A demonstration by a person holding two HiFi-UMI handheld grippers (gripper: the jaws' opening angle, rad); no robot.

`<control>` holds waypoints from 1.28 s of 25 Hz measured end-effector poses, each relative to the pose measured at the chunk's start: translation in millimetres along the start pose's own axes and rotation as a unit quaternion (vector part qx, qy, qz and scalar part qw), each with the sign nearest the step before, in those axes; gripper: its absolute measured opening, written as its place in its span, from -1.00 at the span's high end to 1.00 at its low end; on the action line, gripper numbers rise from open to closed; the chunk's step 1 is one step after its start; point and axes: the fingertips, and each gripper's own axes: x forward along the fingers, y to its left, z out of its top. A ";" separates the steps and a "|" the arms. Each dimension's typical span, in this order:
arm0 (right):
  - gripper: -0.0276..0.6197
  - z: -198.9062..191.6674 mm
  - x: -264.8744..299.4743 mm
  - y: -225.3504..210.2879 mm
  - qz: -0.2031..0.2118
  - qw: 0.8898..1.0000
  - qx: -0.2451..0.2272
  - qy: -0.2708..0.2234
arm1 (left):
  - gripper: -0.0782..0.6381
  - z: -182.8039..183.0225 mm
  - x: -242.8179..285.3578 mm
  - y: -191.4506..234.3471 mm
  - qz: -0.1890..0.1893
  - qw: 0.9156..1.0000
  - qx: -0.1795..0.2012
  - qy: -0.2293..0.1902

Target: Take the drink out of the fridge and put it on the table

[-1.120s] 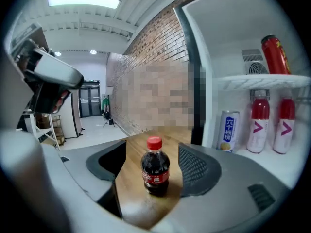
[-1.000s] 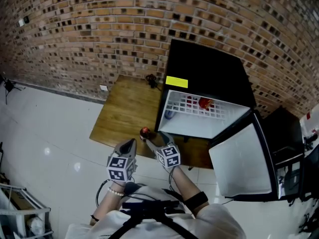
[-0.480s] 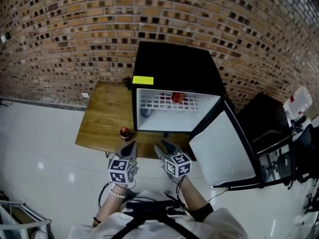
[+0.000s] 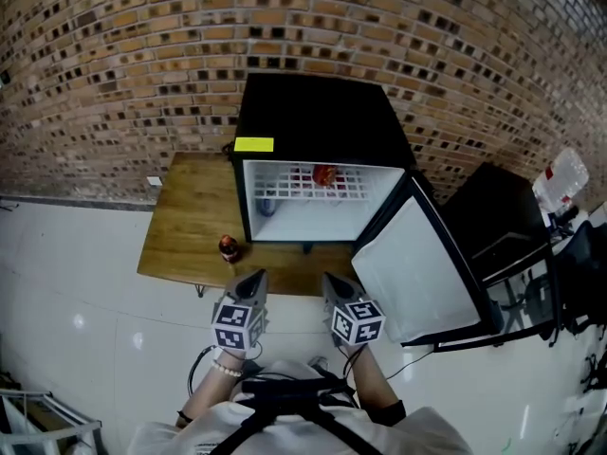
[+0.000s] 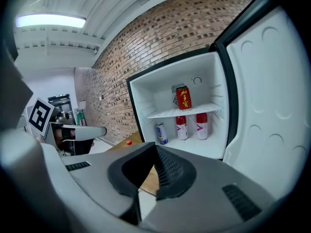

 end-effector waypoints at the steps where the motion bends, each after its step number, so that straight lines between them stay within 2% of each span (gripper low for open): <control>1: 0.91 -0.5 -3.6 -1.7 -0.007 1.000 0.004 -0.002 | 0.77 0.3 -0.6 -0.5 -0.001 1.000 0.003 0.000; 4: 0.91 -2.9 -12.7 -6.9 -0.022 1.000 0.020 -0.009 | 0.78 -1.0 -1.6 -3.6 -0.010 1.000 0.007 0.007; 9: 0.91 -4.7 -19.0 -16.5 -0.044 0.999 0.014 -0.006 | 0.78 0.6 1.9 -5.9 -0.018 1.000 0.016 0.002; 21: 0.91 1.6 -14.4 -7.0 -0.033 0.999 0.007 -0.010 | 0.78 1.2 0.9 -4.4 -0.013 1.000 0.008 0.005; 32: 0.91 5.5 -17.2 -9.8 -0.045 0.999 0.000 -0.022 | 0.78 3.5 0.5 -3.0 -0.007 1.000 0.009 0.000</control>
